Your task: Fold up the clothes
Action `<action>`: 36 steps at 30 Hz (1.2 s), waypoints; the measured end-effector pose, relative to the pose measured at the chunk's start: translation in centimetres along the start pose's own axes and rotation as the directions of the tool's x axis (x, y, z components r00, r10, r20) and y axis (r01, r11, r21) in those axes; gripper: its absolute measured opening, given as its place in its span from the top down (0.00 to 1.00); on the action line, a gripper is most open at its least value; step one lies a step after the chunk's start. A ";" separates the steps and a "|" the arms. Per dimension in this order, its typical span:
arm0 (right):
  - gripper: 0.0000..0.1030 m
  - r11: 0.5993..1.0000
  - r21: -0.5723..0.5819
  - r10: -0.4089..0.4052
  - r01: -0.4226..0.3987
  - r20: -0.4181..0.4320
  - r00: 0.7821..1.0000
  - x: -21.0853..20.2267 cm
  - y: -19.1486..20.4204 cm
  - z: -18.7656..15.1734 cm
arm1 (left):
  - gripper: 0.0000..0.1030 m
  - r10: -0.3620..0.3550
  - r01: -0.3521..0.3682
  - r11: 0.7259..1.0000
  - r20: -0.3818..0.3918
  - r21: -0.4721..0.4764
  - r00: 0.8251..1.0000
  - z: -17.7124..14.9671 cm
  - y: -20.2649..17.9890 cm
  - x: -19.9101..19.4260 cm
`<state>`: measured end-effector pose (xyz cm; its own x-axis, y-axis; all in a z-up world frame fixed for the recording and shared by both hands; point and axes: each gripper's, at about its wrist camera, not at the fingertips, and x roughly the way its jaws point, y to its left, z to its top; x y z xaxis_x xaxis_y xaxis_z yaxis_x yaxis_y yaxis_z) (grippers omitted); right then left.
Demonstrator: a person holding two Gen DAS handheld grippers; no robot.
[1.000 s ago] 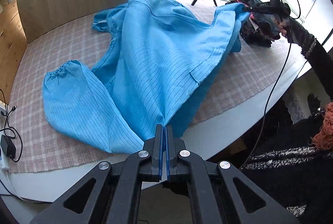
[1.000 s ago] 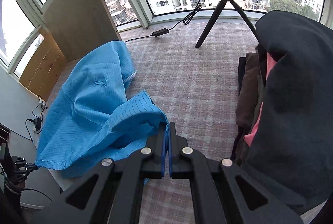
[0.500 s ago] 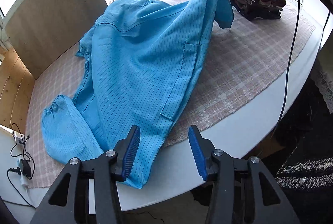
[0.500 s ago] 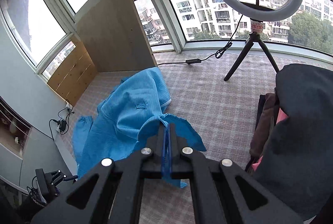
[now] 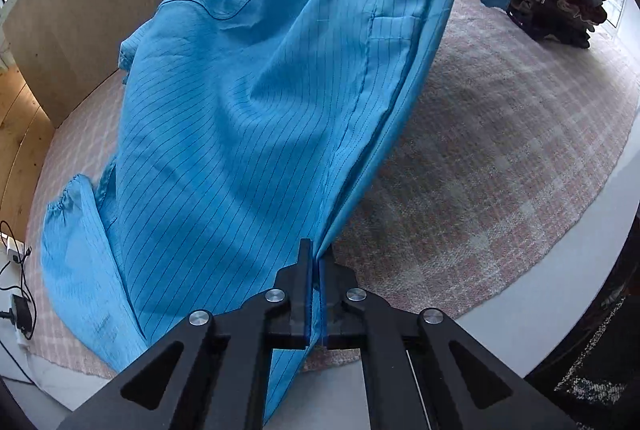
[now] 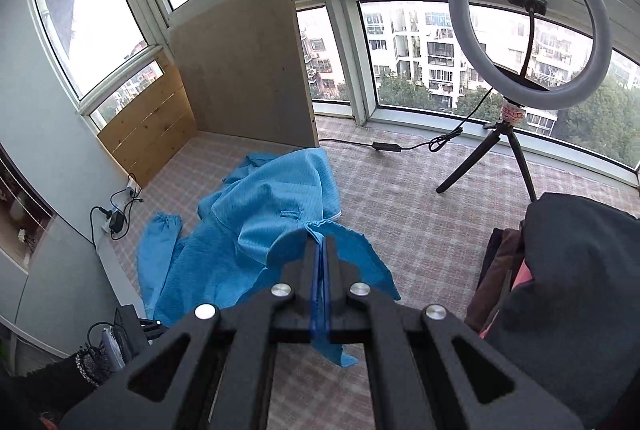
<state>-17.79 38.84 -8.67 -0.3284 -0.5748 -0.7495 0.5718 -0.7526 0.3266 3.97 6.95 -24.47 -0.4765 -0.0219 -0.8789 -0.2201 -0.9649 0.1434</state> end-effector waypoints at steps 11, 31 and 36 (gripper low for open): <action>0.97 0.993 0.120 0.031 -0.014 -0.135 0.990 6.5 -2.7 -7.3 | 0.98 0.108 -0.108 0.994 0.004 -0.004 0.994 2.6 9.2 -4.2; 0.49 0.892 0.355 0.364 -0.279 -0.199 0.910 14.4 -4.7 -11.2 | 0.98 0.073 -0.067 0.995 -0.086 0.080 0.994 2.7 8.5 -1.8; 0.49 0.804 0.418 0.511 -0.423 -0.122 0.851 13.9 -4.1 -12.0 | 0.98 0.080 -0.070 0.993 -0.105 0.093 0.991 2.5 8.2 -1.7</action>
